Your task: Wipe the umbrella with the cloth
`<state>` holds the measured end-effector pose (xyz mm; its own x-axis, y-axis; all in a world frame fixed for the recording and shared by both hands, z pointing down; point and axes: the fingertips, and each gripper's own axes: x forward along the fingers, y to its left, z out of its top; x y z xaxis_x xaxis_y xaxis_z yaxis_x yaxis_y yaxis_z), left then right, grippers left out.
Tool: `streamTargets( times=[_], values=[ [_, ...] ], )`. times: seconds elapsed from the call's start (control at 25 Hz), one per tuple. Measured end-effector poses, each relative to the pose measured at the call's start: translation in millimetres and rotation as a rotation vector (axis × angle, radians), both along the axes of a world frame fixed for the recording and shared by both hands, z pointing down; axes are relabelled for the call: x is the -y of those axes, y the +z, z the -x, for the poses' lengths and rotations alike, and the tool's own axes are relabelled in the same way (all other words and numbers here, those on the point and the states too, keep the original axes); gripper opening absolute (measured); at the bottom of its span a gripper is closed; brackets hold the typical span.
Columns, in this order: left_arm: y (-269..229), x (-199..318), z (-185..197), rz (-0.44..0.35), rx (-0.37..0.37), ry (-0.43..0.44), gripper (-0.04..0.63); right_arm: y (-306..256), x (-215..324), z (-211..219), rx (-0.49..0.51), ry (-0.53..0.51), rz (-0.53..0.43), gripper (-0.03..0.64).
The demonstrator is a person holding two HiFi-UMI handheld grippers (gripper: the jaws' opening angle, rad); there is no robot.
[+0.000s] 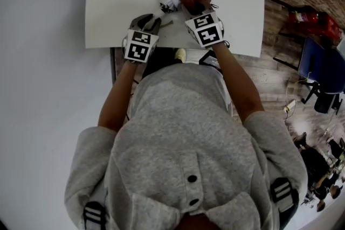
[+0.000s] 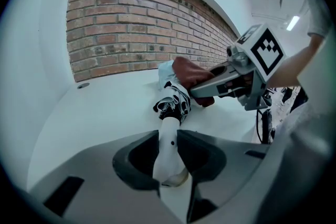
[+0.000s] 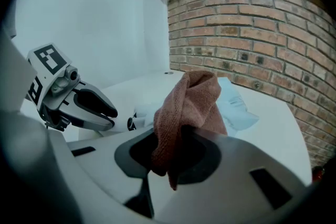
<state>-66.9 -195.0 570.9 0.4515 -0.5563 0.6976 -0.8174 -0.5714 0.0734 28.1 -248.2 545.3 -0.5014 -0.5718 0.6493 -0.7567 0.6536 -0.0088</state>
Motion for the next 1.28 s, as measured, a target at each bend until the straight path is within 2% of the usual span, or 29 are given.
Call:
streamTargets(
  times=[0.76,1.28],
  values=[
    [-1.2,0.5,-1.4,-0.008,0.014,0.004,0.115,-1.7,-19.1,20.4,0.037,-0.042,0.045,0.08],
    [-1.8,-1.4,-0.8,-0.015,0.01,0.002,0.115,-21.9,-38.7,74.2,0.113,-0.207,0.086,0.08]
  ],
)
